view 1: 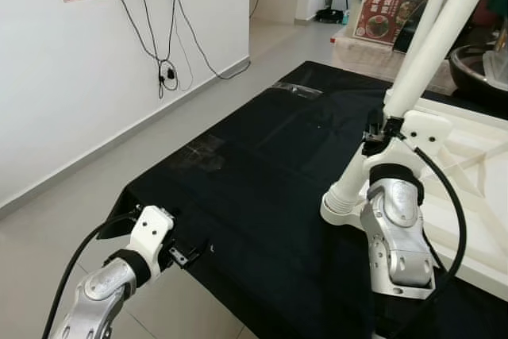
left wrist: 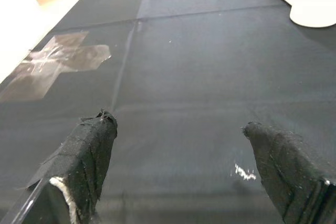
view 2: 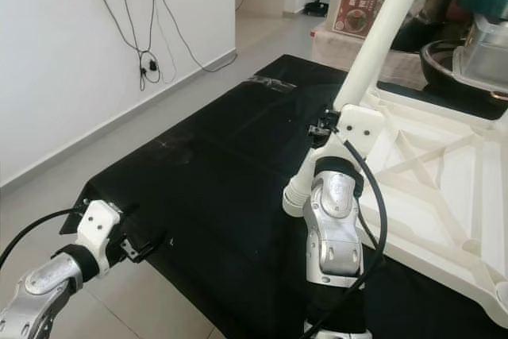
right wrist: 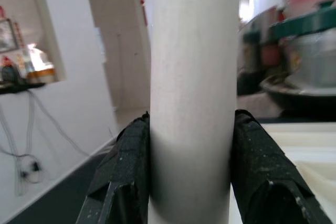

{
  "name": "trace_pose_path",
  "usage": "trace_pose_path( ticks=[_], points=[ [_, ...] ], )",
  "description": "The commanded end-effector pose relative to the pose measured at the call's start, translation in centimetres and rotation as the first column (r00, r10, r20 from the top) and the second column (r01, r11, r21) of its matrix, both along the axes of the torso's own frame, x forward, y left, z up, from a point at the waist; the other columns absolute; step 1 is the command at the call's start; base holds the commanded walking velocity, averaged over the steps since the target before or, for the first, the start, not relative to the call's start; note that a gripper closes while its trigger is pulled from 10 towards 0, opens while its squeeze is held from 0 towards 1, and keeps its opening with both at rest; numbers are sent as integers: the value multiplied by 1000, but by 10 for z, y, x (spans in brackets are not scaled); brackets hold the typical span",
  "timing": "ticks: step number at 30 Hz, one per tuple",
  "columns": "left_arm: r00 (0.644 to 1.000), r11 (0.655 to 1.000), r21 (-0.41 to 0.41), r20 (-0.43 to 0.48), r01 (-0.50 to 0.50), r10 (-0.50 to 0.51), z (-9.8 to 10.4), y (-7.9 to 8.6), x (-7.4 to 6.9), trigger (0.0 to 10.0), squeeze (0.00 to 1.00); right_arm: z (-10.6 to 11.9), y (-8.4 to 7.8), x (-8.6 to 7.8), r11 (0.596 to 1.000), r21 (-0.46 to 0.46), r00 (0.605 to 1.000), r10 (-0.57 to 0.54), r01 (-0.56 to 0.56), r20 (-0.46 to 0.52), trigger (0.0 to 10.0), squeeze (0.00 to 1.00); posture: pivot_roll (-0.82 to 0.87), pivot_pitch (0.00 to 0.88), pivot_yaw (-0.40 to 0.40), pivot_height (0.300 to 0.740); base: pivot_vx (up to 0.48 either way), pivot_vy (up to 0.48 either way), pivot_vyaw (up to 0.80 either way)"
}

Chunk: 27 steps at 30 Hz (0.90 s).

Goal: Building children table

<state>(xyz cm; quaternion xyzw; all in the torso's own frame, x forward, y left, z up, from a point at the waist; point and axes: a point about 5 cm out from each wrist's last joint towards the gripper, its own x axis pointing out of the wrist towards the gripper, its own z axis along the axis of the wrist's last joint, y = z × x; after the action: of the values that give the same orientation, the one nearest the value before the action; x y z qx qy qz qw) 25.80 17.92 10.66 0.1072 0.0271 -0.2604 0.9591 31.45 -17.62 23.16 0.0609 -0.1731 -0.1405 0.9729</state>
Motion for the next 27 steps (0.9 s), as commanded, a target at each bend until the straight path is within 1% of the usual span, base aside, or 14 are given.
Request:
trace_pose_path(
  ticks=[1,4,5,7,12,13,17,18,19,20,22,23,26,27],
  points=[
    [1000,1000,3,2,2,-2,0,0,2,10000,0,12,-6,8,999,42,999,30,-30,22,0,0,38,0,1,740,0,0,0],
    [1000,1000,-5,8,3,-3,5,3,5,10000,0,53,-1,21,971,112,969,193,-211,152,0,0,41,0,0,740,0,0,0],
    [1000,1000,-5,8,3,-3,5,3,5,10000,0,53,-1,21,971,112,969,193,-211,152,0,0,41,0,0,740,0,0,0],
    [1000,1000,-9,17,-2,2,9,7,7,10000,0,80,13,21,907,120,896,366,-404,251,0,0,43,0,-1,740,0,0,0],
    [1000,1000,-13,21,-5,5,10,8,8,10000,0,89,22,19,856,96,837,463,-507,290,0,0,46,0,-3,740,0,0,0],
    [1000,999,-34,24,-6,6,14,8,8,10000,0,85,34,16,793,76,774,563,-605,288,0,0,53,0,-7,740,0,0,0],
    [1000,998,-68,24,0,2,19,9,9,10000,0,80,42,15,736,52,718,638,-674,277,0,0,53,0,-7,740,0,0,0],
    [1000,996,-84,23,4,-2,21,9,10,10000,0,79,44,15,718,41,699,661,-695,274,0,0,53,0,-7,740,0,0,0],
    [999,991,-129,23,24,-22,28,9,10,10000,0,76,50,12,664,12,643,718,-747,268,0,0,57,0,-6,740,0,0,0],
    [999,991,-129,23,24,-22,28,9,10,10000,0,76,50,12,664,12,643,718,-747,268,0,0,57,0,-6,740,0,0,0],
    [998,982,-179,25,53,-50,37,8,11,10000,0,75,56,9,591,-15,568,781,-806,260,0,0,57,0,-6,740,0,0,0],
    [995,976,-195,26,97,-94,43,6,10,10000,0,73,62,6,522,-44,497,831,-852,251,0,0,61,0,-5,740,0,0,0],
    [992,971,-201,27,126,-123,47,5,9,10000,0,72,65,4,478,-60,451,858,-876,246,0,0,62,0,-5,740,0,0,0],
    [985,961,-215,23,173,-172,51,1,8,10000,0,71,70,1,414,-76,386,890,-907,244,0,0,63,0,-6,740,0,0,0]
  ],
)
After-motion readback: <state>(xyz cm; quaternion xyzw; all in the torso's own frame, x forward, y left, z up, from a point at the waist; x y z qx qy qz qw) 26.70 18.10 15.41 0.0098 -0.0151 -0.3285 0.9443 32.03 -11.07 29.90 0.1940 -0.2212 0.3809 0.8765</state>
